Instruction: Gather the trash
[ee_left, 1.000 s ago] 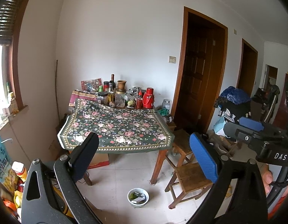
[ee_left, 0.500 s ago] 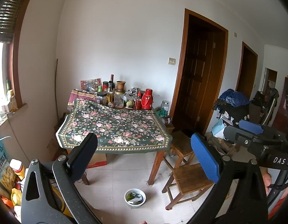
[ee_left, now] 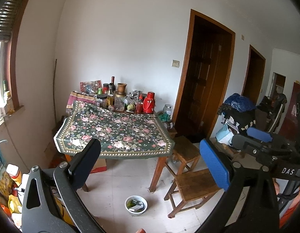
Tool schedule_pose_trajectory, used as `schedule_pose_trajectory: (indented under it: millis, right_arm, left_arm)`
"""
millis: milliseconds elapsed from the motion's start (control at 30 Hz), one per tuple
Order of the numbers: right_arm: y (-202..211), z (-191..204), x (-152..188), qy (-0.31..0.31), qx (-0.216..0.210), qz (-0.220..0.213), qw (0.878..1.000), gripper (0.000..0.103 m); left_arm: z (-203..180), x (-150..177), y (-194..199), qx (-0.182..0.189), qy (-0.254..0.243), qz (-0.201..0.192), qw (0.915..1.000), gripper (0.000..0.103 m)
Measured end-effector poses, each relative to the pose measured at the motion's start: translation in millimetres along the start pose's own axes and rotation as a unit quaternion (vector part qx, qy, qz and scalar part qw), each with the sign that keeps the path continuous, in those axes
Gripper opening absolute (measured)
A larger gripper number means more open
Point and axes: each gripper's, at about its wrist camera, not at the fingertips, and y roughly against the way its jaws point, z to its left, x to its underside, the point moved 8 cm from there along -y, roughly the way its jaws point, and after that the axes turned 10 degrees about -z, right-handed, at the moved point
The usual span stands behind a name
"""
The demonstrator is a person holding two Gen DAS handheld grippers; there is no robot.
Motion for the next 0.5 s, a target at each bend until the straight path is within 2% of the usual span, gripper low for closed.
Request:
schedule_pose_trajectory:
  millis: [500]
  right_arm:
    - [-9.5, 1.9, 0.4, -0.001, -0.003, 0.005, 1.000, 0.092]
  left_arm:
    - [-0.3, -1.2, -2.8, -0.001, -0.004, -0.002, 1.0000, 0.102]
